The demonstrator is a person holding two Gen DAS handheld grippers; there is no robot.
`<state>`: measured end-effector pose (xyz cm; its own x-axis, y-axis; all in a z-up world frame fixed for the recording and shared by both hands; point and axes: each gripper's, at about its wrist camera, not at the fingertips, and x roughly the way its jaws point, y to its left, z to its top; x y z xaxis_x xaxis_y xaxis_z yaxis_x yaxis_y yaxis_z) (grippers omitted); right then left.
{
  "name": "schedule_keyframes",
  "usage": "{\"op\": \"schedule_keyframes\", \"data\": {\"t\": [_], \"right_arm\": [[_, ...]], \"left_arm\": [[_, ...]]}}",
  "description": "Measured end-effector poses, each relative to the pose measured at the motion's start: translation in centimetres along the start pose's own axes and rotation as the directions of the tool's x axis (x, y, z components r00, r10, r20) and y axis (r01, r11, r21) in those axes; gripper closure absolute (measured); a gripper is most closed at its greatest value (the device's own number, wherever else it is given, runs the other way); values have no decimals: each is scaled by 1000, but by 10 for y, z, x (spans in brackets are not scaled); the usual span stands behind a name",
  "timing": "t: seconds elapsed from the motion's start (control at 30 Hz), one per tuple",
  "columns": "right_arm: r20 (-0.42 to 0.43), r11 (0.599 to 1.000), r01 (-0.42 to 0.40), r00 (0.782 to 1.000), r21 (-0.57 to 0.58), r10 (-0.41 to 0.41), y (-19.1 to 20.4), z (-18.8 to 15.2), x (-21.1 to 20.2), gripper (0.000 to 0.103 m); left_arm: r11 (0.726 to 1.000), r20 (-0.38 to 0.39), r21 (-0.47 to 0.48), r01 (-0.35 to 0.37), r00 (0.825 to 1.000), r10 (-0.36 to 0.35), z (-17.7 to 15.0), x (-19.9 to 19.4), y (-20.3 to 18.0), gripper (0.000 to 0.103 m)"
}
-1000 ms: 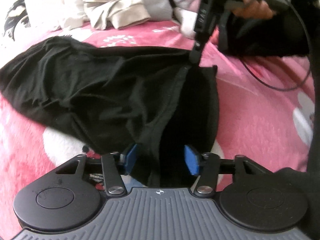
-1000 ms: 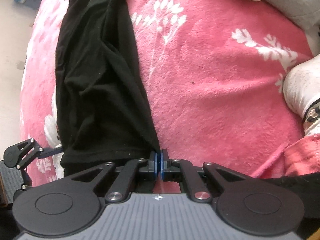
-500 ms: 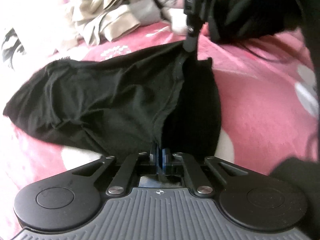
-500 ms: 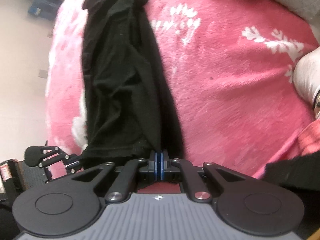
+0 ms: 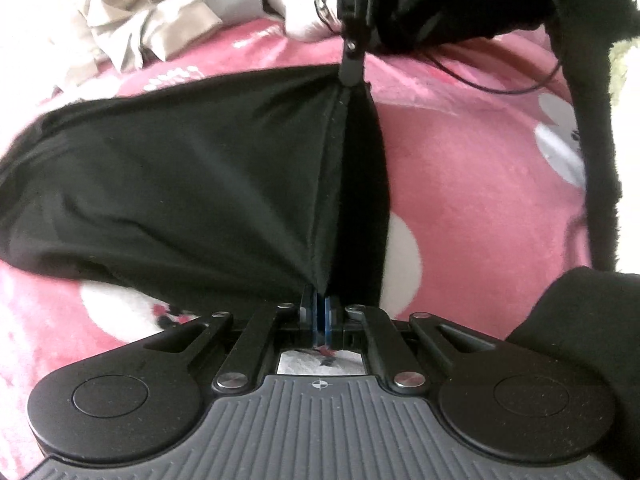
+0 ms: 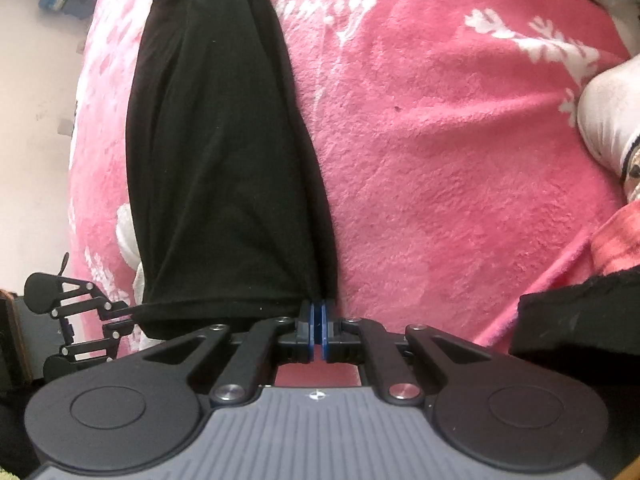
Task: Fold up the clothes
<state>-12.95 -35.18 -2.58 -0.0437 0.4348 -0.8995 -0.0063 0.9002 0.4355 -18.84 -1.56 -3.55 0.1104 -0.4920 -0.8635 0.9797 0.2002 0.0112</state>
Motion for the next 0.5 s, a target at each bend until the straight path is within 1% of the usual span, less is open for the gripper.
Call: {"op": "schedule_keyframes", "data": {"t": [0.13,0.2,0.27,0.4,0.43,0.47,0.5], "right_arm": [[-36,998,64,997,-24,-65,-3,0,14,100],[-43,996,81,996,-24,-82,-3,0,16,100],[-46,996,92,995,-21,-93,-2,0,16,100],[-51,993,114,992,-17,-115,-1,0,17,101],[-53,993,120,991,-16,-120,-1,-1,17,101],[-54,992,125,991,-14,-126,0,-1,18,101],[-56,991,131,990,-13,-131,0,-1,18,99]], "left_arm": [[998,-14,-34,47,999,-48,1,11,3,102],[996,-19,-51,67,997,-68,-1,15,3,102],[995,-17,-59,74,997,-75,-3,16,2,102],[990,-23,-114,83,996,-86,-6,20,6,101],[988,-28,-127,84,996,-89,-7,22,7,100],[986,-31,-139,90,995,-96,-8,22,8,95],[984,-33,-151,94,994,-100,-8,21,9,92]]}}
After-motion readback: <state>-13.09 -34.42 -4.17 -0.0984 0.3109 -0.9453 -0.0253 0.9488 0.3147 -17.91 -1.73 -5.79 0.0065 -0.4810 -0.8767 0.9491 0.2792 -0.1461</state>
